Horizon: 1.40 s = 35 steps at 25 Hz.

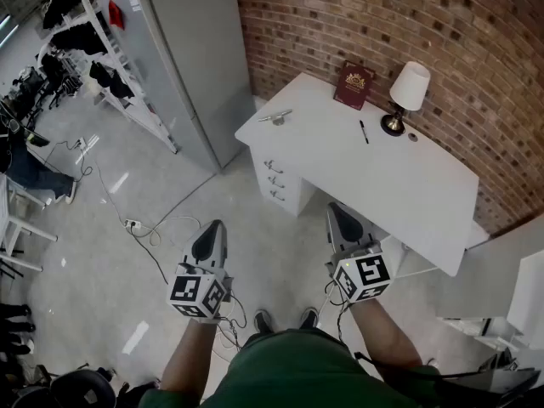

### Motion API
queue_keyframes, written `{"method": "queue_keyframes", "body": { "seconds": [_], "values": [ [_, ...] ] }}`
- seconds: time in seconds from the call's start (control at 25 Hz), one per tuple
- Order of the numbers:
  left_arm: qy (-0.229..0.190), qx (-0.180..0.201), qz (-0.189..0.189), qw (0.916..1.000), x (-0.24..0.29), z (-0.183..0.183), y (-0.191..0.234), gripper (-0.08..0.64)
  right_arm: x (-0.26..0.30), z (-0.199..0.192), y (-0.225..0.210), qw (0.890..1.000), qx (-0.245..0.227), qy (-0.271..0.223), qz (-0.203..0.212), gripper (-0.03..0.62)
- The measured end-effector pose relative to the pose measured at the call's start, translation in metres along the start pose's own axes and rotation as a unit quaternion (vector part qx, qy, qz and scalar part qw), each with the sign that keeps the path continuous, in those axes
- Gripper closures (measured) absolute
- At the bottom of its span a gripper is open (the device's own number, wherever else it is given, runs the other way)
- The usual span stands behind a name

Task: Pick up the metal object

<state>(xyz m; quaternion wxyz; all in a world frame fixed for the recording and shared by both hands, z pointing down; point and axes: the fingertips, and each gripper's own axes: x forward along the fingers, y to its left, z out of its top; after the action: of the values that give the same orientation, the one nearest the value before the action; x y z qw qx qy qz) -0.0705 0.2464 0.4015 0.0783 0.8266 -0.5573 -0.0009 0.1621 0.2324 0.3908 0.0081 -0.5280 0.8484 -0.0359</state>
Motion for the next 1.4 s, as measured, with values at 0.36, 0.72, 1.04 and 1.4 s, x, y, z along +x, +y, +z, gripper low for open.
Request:
{"method": "queue_keyframes", "body": {
  "seconds": [0.36, 0.72, 1.04, 1.4],
  "values": [
    [-0.001, 0.005, 0.007, 1.0, 0.014, 0.0, -0.041, 0.548, -0.014, -0.002, -0.029, 1.0, 0.02, -0.004, 0.024, 0.591],
    [0.006, 0.01, 0.032, 0.9994, 0.015, -0.013, -0.068, 0.549, -0.02, -0.017, -0.053, 0.998, 0.022, 0.014, 0.049, 0.589],
    [0.003, 0.006, 0.049, 0.9988, 0.025, -0.012, -0.055, 0.548, -0.003, -0.014, -0.06, 0.998, 0.014, 0.014, 0.056, 0.589],
    [-0.005, -0.013, 0.031, 0.9994, 0.072, -0.009, -0.013, 0.548, 0.044, -0.012, -0.069, 0.999, -0.007, 0.024, 0.03, 0.589]
  ]
}}
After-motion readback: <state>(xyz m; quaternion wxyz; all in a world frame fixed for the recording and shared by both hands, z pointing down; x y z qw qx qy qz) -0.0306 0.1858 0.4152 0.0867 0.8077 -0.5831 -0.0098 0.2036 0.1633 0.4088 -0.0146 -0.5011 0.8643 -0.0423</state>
